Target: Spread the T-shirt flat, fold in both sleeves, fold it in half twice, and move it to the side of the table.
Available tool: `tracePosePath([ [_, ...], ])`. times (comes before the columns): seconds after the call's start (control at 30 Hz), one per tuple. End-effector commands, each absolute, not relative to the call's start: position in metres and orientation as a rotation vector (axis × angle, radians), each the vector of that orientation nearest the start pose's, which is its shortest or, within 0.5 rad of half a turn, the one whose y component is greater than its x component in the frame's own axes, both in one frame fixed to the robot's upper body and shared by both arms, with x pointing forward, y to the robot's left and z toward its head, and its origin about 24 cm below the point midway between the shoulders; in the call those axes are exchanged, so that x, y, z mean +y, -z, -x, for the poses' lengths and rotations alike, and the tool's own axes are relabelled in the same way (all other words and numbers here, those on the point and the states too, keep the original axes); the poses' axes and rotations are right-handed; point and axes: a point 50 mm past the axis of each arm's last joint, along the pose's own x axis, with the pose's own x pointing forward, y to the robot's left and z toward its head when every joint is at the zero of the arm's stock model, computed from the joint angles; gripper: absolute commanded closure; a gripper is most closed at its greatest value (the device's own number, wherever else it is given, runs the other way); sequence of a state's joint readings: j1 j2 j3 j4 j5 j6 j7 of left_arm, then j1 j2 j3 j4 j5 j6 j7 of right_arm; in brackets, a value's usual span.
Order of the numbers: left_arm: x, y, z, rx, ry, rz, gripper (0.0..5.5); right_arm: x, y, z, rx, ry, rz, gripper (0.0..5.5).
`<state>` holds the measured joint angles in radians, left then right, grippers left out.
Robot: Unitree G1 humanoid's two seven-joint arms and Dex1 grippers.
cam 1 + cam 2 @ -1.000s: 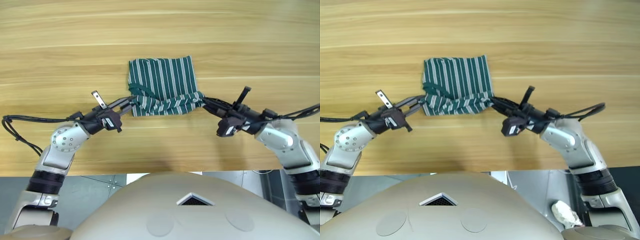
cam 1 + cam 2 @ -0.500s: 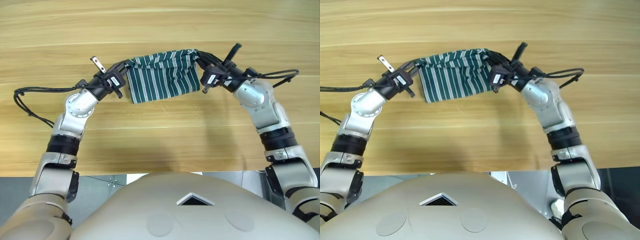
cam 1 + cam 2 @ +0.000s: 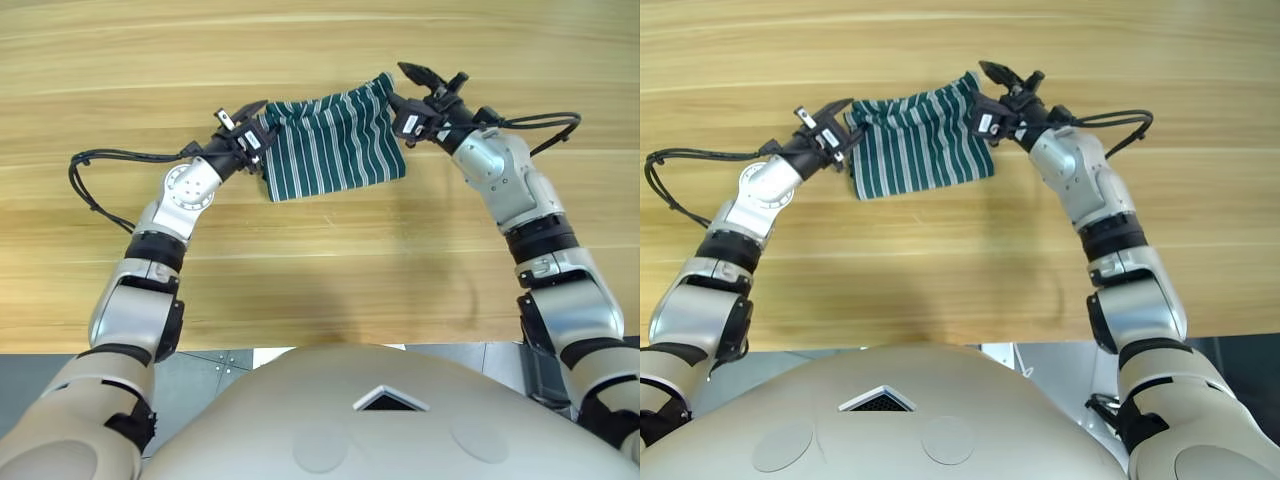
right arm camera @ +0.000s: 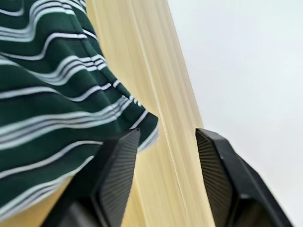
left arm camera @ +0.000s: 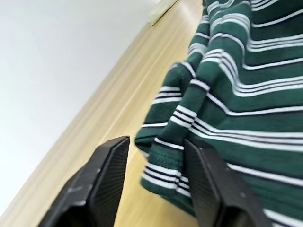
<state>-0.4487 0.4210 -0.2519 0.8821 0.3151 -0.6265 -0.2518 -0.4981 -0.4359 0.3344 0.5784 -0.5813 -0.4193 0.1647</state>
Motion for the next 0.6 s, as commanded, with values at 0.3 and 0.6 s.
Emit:
tracePosePath([
  [0.3,0.2,-0.013,-0.33,0.066,0.367,-0.753,1.58,-0.121,-0.029,-0.337,-0.112,-0.589,1.091,2.26],
  [0.6,0.229,-0.035,-0.324,-0.113,0.183,-0.51,0.99,-0.063,-0.034,-0.338,-0.148,-0.622,0.759,2.26],
])
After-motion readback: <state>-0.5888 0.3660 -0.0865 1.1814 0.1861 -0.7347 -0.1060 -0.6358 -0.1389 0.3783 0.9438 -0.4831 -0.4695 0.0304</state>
